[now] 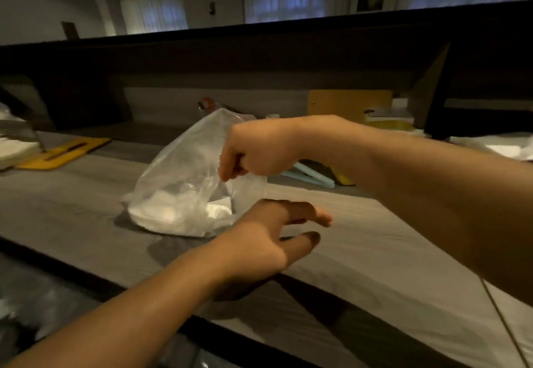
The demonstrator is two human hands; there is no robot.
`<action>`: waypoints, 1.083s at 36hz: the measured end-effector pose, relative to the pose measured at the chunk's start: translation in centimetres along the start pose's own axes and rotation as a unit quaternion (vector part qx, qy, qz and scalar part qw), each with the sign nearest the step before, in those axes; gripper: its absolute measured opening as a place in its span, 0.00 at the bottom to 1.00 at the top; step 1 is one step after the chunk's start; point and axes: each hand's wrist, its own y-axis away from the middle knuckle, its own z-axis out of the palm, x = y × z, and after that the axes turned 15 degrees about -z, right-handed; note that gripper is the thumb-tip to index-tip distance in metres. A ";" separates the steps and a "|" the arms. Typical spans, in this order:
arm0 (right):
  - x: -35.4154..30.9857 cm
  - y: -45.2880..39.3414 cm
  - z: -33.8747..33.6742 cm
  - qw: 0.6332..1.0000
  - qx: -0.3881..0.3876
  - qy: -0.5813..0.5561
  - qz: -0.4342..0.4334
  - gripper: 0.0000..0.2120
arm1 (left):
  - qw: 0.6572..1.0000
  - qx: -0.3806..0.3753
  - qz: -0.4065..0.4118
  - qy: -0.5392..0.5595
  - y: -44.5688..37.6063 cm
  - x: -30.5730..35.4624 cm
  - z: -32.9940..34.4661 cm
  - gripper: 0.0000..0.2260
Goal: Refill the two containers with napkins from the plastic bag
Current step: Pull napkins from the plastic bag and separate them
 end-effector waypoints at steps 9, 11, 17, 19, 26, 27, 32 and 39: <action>2.2 -7.2 5.3 0.995 -0.066 -0.033 0.068 0.22 | 0.873 0.447 0.088 -0.176 4.3 -8.1 -8.9 0.07; 2.4 -8.2 6.0 0.988 -0.059 -0.103 0.098 0.29 | 0.868 0.470 -0.027 -0.156 4.6 -10.2 -10.4 0.14; 1.7 -11.5 6.9 0.988 -0.130 -0.061 0.051 0.21 | 0.909 0.356 -0.218 -0.007 3.6 -13.3 -12.1 0.26; 1.4 -12.5 6.9 0.981 -0.150 -0.106 0.066 0.13 | 0.918 0.344 -0.197 0.030 2.7 -13.6 -12.1 0.26; 0.3 -12.6 7.4 0.991 -0.111 -0.067 0.022 0.17 | 0.899 0.393 -0.192 -0.014 1.5 -14.8 -12.7 0.13; 0.4 -12.2 7.5 0.993 -0.101 -0.053 0.004 0.16 | 0.899 0.390 -0.196 -0.037 1.3 -14.8 -12.8 0.14; 0.0 -8.9 7.2 0.988 -0.122 -0.082 -0.046 0.27 | 0.872 0.323 -0.270 -0.248 0.8 -14.1 -12.5 0.18; 0.4 -3.2 6.8 0.983 -0.162 -0.051 -0.075 0.24 | 0.851 0.313 -0.319 -0.277 0.5 -13.1 -12.0 0.10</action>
